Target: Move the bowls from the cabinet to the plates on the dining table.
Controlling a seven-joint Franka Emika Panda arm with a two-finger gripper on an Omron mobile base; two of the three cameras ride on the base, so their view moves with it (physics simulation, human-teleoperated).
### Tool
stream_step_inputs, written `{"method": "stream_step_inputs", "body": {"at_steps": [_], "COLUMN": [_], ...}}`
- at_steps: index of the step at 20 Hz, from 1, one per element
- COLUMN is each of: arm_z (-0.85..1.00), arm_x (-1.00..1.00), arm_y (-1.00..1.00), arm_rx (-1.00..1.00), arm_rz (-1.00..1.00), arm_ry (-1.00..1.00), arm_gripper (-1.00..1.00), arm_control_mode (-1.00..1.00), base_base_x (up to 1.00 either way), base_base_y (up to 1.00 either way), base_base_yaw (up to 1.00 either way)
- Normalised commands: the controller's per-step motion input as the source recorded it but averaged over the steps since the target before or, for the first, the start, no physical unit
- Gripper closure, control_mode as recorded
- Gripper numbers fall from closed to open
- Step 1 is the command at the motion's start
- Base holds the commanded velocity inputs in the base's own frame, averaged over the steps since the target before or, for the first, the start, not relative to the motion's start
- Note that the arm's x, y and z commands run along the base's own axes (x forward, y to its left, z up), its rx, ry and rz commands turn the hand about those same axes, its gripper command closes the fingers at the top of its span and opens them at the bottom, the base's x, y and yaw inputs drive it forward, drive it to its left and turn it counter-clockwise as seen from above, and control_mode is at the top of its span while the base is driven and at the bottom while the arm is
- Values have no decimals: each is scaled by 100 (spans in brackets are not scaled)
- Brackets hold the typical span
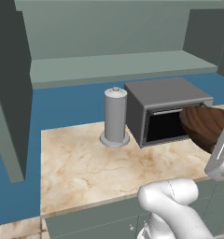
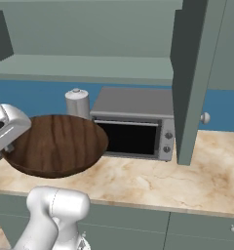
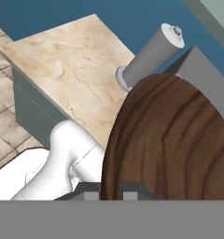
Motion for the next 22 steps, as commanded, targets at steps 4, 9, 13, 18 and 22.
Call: {"method": "stream_step_inputs", "body": {"at_steps": [4,9,13,18,22], "arm_z": [-25,-12,0,0,0], "arm_x": [-1,0,0,0,0], "arm_y": [22,12,0,0,0], "arm_rx": [-2,-3,0,0,0], "arm_rz": [1,0,0,0,0], "arm_ry": [0,1,0,0,0], "arm_gripper": [100,100,100,100,100], "arm_control_mode": [-100,-100,-100,-100,-100], "base_base_x": [0,0,0,0,0], "base_base_y": [0,0,0,0,0], "base_base_yaw": [0,0,0,0,0]}}
